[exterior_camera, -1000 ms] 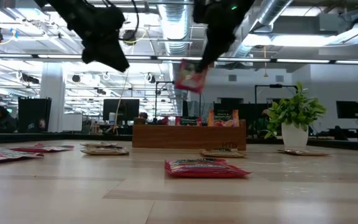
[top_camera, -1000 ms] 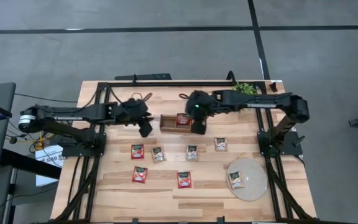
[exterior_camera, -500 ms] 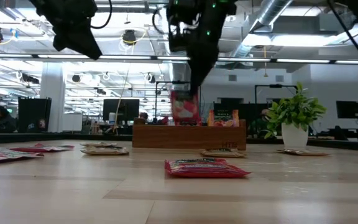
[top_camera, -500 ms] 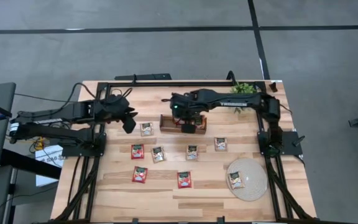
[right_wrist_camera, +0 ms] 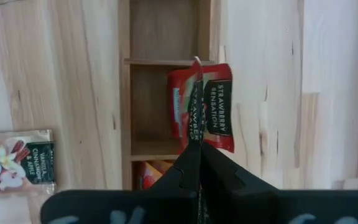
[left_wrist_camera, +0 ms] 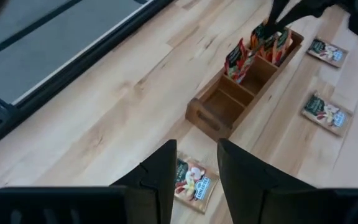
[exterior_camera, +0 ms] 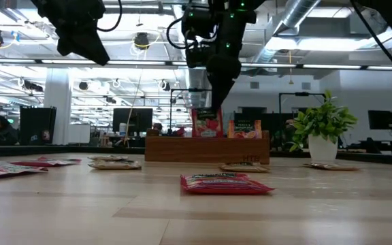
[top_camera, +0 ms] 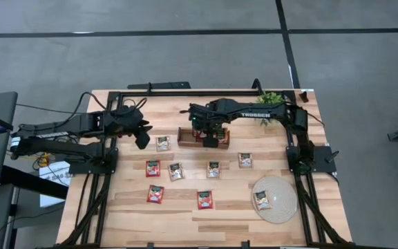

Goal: Pick & Place Tea
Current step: Put the red tea bag into the middle section of the wooden organizer

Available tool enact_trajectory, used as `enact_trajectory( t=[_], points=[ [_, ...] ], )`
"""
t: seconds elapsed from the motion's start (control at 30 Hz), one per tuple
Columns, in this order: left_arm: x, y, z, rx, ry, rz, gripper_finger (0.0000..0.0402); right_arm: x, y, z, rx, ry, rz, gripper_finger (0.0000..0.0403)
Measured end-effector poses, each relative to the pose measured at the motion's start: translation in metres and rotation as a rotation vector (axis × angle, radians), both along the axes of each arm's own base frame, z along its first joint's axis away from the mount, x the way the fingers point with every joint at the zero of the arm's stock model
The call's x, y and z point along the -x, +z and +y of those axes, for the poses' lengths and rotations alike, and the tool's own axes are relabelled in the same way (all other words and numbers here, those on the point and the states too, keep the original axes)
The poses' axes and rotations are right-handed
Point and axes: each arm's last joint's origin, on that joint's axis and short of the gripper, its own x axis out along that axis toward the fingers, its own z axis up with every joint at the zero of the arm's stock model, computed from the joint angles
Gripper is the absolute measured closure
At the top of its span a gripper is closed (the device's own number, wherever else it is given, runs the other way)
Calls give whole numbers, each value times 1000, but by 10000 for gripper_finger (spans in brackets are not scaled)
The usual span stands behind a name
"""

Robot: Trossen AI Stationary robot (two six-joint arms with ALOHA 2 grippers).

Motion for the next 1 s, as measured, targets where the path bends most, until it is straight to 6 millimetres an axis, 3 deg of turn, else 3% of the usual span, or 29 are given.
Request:
enact_trajectory(
  t=[0.33, 0.67, 1.0],
  points=[
    [0, 0, -1, 23, -30, -1, 295, -11, -26, 0, -80, 17, 30, 403],
    [0, 0, -1, 21, -43, 0, 295, -10, -26, 0, -84, 15, 37, 400],
    [-1, 0, -1, 23, -46, -1, 295, -7, -27, -10, -82, -14, 46, 323]
  ],
)
